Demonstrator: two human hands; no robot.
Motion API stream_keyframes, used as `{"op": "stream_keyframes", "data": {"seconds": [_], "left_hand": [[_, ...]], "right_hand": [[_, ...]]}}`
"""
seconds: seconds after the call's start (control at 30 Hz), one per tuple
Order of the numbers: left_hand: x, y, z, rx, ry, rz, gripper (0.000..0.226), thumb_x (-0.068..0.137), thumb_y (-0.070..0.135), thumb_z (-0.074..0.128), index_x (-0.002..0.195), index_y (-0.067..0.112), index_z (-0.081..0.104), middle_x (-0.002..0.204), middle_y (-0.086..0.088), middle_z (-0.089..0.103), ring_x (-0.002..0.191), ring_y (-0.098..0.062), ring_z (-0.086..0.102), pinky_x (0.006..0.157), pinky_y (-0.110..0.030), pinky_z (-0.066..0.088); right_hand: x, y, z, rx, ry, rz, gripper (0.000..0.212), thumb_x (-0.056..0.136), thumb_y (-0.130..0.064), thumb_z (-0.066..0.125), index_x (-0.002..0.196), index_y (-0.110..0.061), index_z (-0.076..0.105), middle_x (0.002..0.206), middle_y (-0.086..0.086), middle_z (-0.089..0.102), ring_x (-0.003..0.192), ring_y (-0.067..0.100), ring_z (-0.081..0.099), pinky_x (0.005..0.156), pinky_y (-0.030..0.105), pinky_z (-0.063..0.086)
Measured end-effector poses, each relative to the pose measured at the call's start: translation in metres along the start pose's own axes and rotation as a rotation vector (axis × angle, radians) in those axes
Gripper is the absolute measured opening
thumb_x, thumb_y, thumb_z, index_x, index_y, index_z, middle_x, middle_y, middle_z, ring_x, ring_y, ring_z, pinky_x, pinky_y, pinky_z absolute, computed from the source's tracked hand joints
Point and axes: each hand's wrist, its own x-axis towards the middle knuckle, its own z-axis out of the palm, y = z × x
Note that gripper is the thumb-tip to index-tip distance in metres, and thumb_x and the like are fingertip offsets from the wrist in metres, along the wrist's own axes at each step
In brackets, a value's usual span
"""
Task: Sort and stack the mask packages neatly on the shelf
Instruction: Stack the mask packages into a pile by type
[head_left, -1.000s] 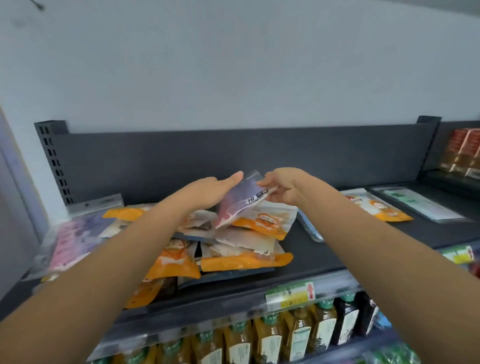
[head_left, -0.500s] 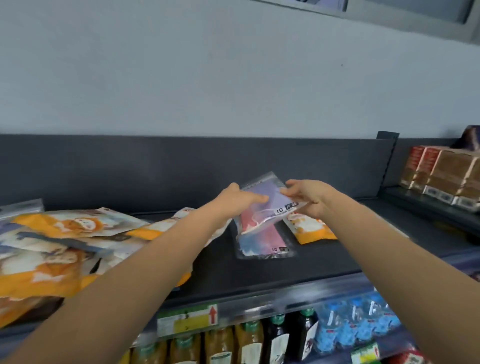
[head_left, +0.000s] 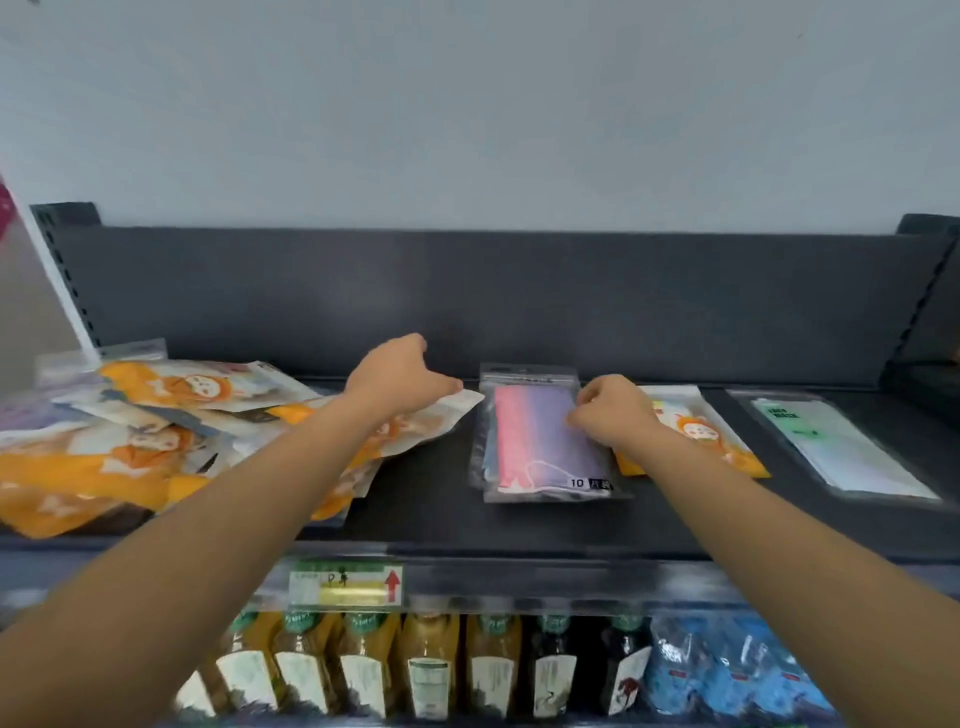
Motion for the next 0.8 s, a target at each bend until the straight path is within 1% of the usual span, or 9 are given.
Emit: {"op": "stream_keyframes", "data": {"seconds": [0.07,0.13,0.23,0.33,0.4,0.5,0.63,0.73,0.8], "left_hand": [[0.002,-0.021,-0.013,0.033,-0.049,-0.118,0.068,0.084,0.056,0.062,0.130,0.007,0.050,0.129,-0.008,0.057,0.114,-0.028,0.055,0.086,-0.036,0.046],[0.004,-0.040,-0.022,0.051,-0.111,-0.202,0.077,0.084,0.065,0.054,0.131,0.004,0.051,0.127,-0.010,0.058,0.114,-0.031,0.055,0.087,-0.037,0.045],[0.003,-0.060,-0.026,0.018,-0.207,-0.285,0.083,0.088,0.068,0.044,0.141,0.005,0.043,0.143,-0.015,0.047,0.127,-0.034,0.046,0.101,-0.040,0.038],[0.004,-0.075,-0.028,-0.024,-0.277,-0.298,0.084,0.090,0.069,0.037,0.147,0.008,0.035,0.153,-0.013,0.035,0.137,-0.033,0.036,0.110,-0.042,0.030],[0.007,-0.080,-0.030,-0.017,-0.303,-0.282,0.087,0.089,0.071,0.033,0.148,0.008,0.033,0.155,-0.013,0.032,0.139,-0.032,0.034,0.111,-0.042,0.027],[0.013,-0.084,-0.032,-0.023,-0.327,-0.258,0.090,0.088,0.074,0.031,0.149,0.007,0.032,0.155,-0.013,0.032,0.139,-0.032,0.033,0.111,-0.043,0.027],[0.023,-0.088,-0.034,-0.015,-0.312,-0.205,0.092,0.087,0.075,0.029,0.148,0.006,0.034,0.153,-0.013,0.036,0.136,-0.032,0.038,0.111,-0.042,0.030],[0.031,-0.085,-0.035,-0.041,-0.280,-0.146,0.092,0.084,0.078,0.032,0.145,0.008,0.040,0.148,-0.011,0.043,0.130,-0.031,0.045,0.109,-0.044,0.035],[0.037,-0.076,-0.033,-0.141,-0.313,-0.119,0.084,0.083,0.077,0.038,0.134,0.013,0.055,0.135,-0.008,0.057,0.115,-0.026,0.056,0.098,-0.040,0.044]], "right_hand": [[-0.003,-0.020,0.006,0.009,0.032,-0.082,0.018,0.082,-0.012,0.062,0.099,-0.010,0.068,0.098,0.006,0.065,0.095,0.024,0.060,0.077,0.026,0.042],[-0.009,-0.045,0.019,0.221,-0.062,-0.072,0.025,0.086,-0.017,0.062,0.104,-0.001,0.066,0.093,0.007,0.062,0.085,0.023,0.060,0.082,0.034,0.049],[-0.026,-0.081,0.044,0.574,-0.348,0.156,0.038,0.090,-0.028,0.059,0.114,0.000,0.053,0.096,0.013,0.057,0.065,0.024,0.059,0.082,0.042,0.055],[-0.037,-0.103,0.063,0.665,-0.482,0.286,0.036,0.093,-0.025,0.058,0.123,-0.009,0.047,0.118,0.018,0.054,0.089,0.028,0.063,0.078,0.036,0.057],[-0.038,-0.112,0.072,0.778,-0.473,0.339,0.037,0.092,-0.012,0.060,0.125,-0.003,0.048,0.123,0.020,0.055,0.094,0.028,0.061,0.069,0.030,0.057],[-0.037,-0.122,0.083,0.930,-0.409,0.388,0.033,0.086,0.010,0.058,0.117,0.000,0.053,0.114,0.020,0.063,0.088,0.027,0.066,0.065,0.031,0.058],[-0.034,-0.129,0.085,1.010,-0.287,0.374,0.035,0.084,0.018,0.052,0.115,0.002,0.055,0.105,0.017,0.067,0.075,0.023,0.067,0.045,0.026,0.056],[-0.033,-0.129,0.068,1.077,-0.219,0.320,0.036,0.085,0.020,0.048,0.115,0.002,0.057,0.104,0.019,0.066,0.074,0.023,0.065,0.049,0.028,0.056],[-0.034,-0.124,0.048,1.104,-0.170,0.278,0.034,0.085,0.021,0.044,0.107,0.000,0.060,0.104,0.018,0.066,0.076,0.024,0.064,0.056,0.030,0.055]]}}
